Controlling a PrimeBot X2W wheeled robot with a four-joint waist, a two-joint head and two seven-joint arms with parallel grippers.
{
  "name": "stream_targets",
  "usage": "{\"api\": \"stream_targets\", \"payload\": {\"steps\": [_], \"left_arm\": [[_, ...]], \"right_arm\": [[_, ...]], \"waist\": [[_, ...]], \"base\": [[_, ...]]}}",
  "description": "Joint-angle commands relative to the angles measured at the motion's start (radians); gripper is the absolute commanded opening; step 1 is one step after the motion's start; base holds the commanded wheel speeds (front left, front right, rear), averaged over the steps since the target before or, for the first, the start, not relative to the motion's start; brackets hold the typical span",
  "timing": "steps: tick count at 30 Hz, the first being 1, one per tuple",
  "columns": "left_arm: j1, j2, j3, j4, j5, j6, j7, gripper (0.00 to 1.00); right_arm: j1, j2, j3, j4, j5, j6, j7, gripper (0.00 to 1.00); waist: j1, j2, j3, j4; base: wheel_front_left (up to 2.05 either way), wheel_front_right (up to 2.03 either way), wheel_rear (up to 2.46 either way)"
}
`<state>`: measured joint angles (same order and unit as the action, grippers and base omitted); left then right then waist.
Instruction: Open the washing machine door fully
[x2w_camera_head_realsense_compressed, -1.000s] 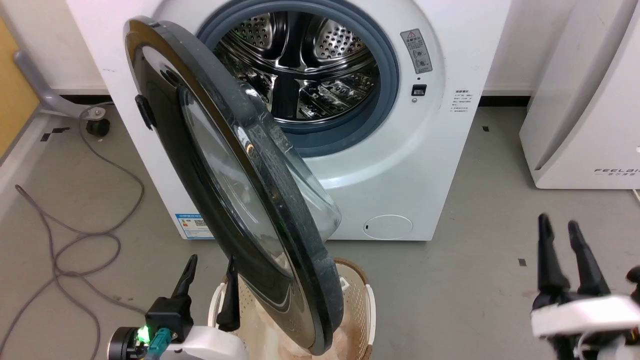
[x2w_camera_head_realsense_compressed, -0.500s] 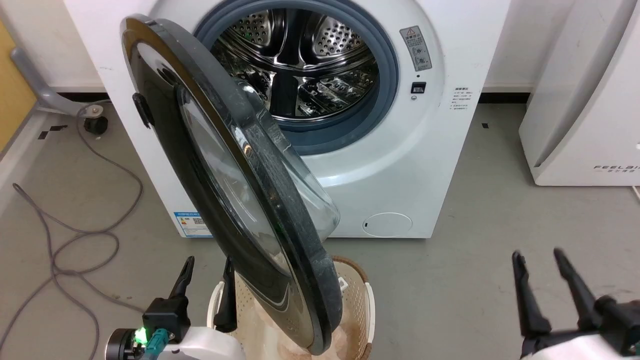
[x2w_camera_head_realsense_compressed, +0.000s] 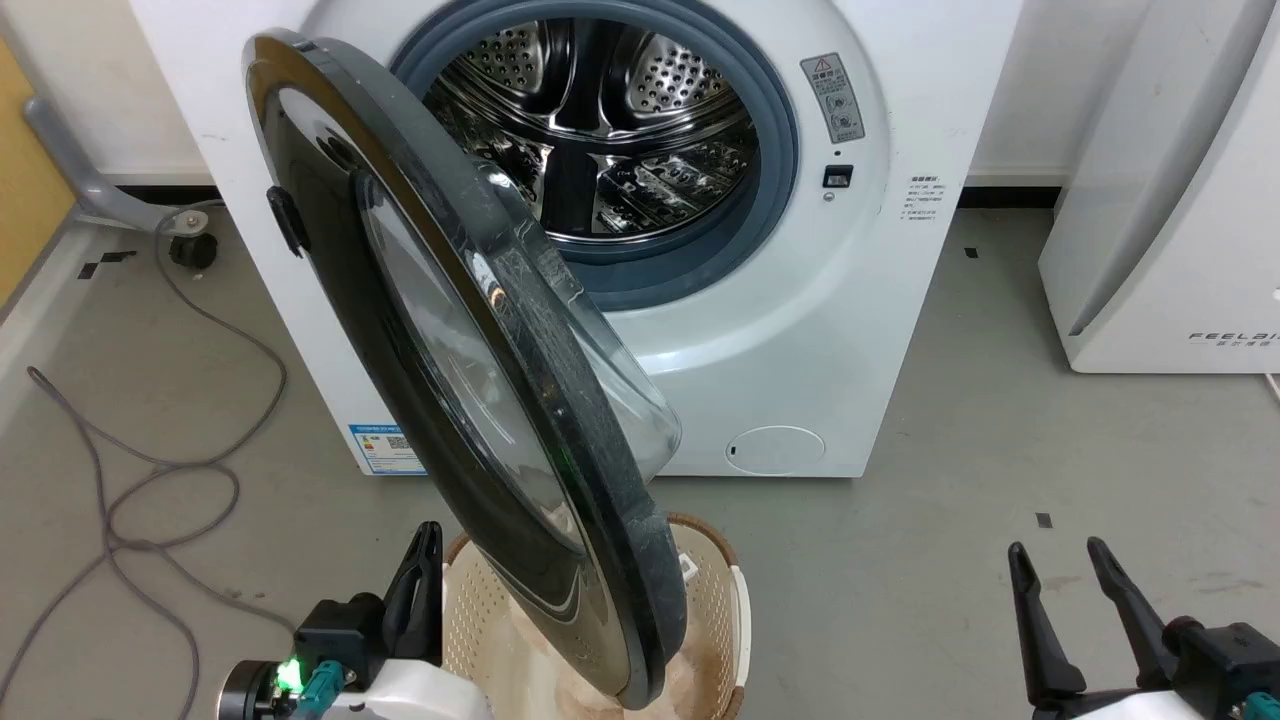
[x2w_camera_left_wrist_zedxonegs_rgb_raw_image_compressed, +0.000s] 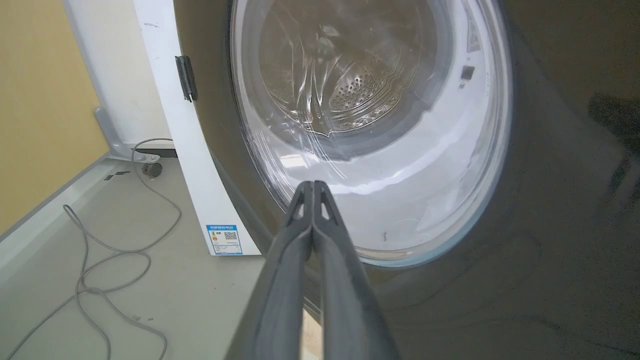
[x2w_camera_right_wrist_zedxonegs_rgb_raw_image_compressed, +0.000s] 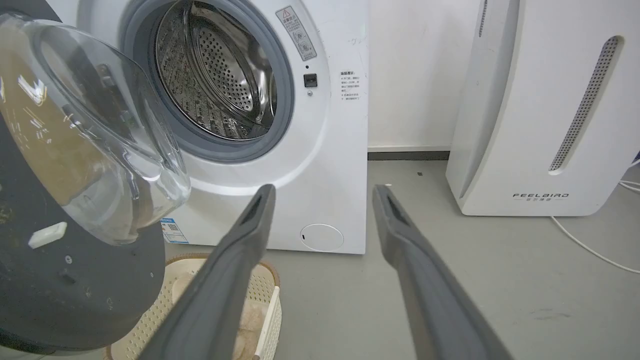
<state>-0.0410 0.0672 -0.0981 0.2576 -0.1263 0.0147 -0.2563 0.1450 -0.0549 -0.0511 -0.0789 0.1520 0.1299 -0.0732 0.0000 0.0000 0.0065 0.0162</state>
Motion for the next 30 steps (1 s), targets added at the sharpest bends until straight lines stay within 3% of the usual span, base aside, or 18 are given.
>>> {"api": "stream_targets", "payload": {"steps": [1,6,12,21,30], "left_arm": [[0.003,0.002,-0.002,0.000,-0.008,-0.006,-0.006,0.00],[0.004,-0.001,0.000,-0.014,-0.050,-0.033,-0.006,0.00],[-0.011,0.002,0.015,-0.105,-0.072,-0.025,0.006,0.00],[-0.091,0.023,0.030,-0.405,-0.069,0.004,0.064,0.00],[-0.254,0.028,-0.021,-0.659,-0.051,-0.013,0.107,0.00]], "right_arm": [[-0.003,0.005,0.006,0.003,-0.003,0.001,-0.003,1.00],[-0.002,0.005,0.017,0.006,-0.009,0.001,0.004,1.00],[0.002,0.005,0.014,-0.005,-0.021,0.001,0.009,1.00],[0.001,0.005,0.004,-0.017,-0.025,0.001,0.013,1.00],[-0.005,0.005,0.007,-0.017,-0.024,0.001,0.014,1.00]], "waist": [[0.0000,0.0000,0.000,0.000],[0.0000,0.0000,-0.006,0.000],[0.0000,0.0000,-0.012,0.001],[0.0000,0.0000,-0.009,0.007],[0.0000,0.0000,0.001,0.012]], "base": [[0.00,0.00,0.00],[0.00,0.00,0.00],[0.00,0.00,0.00],[0.00,0.00,0.00],[0.00,0.00,0.00]]}}
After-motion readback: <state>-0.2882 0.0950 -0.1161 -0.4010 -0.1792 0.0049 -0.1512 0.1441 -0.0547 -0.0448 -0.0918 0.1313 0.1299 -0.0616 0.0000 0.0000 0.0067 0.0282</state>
